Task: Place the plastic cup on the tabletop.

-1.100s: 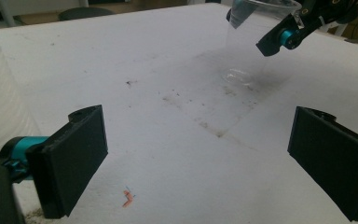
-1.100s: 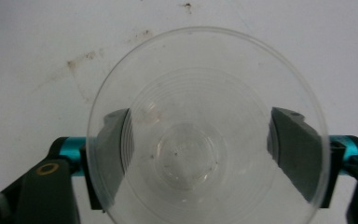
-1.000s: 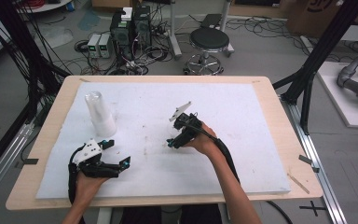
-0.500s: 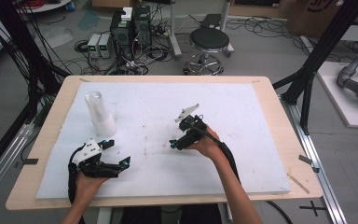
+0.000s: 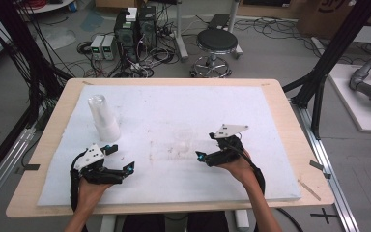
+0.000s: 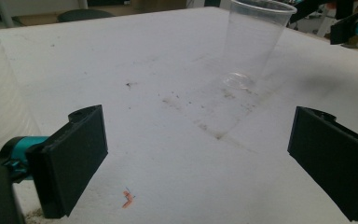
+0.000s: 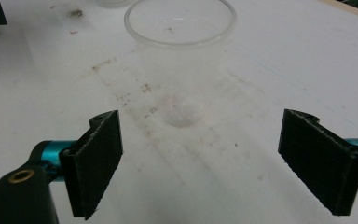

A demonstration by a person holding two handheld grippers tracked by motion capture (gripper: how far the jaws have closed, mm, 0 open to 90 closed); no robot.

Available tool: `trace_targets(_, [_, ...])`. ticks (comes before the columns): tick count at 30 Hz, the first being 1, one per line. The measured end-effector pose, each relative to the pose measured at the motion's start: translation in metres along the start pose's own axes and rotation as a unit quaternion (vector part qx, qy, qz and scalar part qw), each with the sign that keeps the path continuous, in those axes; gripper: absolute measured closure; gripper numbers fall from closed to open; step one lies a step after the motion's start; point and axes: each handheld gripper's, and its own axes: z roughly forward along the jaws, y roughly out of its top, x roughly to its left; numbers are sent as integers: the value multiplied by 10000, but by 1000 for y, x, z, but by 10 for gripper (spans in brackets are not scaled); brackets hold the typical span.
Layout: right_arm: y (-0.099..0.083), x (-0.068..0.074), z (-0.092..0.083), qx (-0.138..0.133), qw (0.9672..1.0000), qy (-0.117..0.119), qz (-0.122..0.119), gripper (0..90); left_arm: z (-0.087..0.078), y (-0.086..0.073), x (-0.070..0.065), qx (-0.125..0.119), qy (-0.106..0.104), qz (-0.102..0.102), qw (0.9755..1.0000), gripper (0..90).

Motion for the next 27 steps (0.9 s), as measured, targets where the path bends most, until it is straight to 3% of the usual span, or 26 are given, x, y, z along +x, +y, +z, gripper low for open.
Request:
trace_targets(4, [-12,-3,-14,-201,9997,-138,88,137,0,0,0,10,15,18,10000,46])
trace_targets(5, [-23,-4,-24,-446,9986,-212,180,137,0,0,0,31,16,33,10000,46])
trace_targets(11, [-50,-7,-41,-762,9953,-517,297,137,1,0,0,26,39,-6,10000,46])
trace_targets(27, [-74,-13,-43,-1097,9895,-767,550,138,-2,-1,-2,-87,45,93,9999,46])
